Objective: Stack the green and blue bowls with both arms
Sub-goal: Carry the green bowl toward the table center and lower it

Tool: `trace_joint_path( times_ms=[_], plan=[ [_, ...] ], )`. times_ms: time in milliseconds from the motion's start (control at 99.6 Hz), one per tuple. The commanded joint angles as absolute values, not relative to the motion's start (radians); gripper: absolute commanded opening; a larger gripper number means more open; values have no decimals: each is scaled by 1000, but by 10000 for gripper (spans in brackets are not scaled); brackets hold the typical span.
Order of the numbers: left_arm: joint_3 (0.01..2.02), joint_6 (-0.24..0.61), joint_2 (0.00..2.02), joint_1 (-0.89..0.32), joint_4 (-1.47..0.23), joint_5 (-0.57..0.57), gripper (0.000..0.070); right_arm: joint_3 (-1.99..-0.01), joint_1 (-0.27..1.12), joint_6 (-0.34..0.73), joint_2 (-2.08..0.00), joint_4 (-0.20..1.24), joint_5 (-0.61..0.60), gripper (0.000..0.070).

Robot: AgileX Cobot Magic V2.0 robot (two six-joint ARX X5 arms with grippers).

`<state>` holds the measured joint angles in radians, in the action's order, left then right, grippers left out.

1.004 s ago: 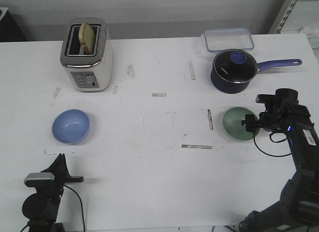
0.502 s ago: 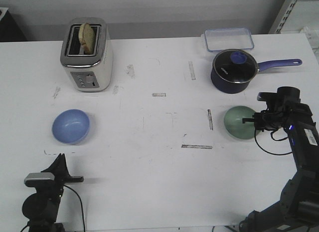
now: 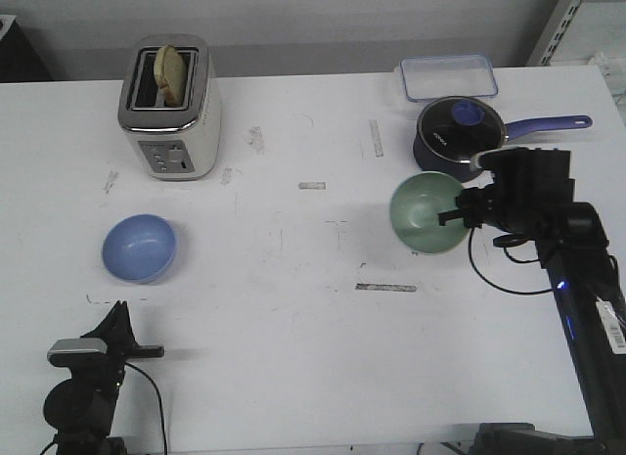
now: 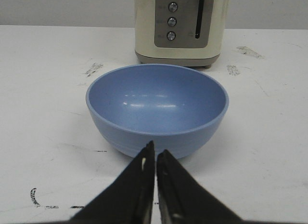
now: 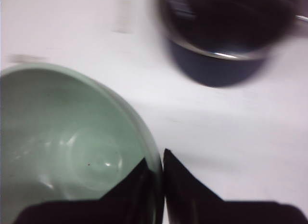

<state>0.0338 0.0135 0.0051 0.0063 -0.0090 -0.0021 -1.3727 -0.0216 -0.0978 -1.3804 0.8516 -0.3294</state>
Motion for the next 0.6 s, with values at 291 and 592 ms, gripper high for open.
trace_joint_path(
  times_ms=[291,592],
  plan=[
    [14,16,3,6,1,-4,1,-1346,383,-38,-1449,860,-374,0],
    [14,16,3,6,1,-4,2,-1277,572,-38,-1584,762,-366,0]
  ],
)
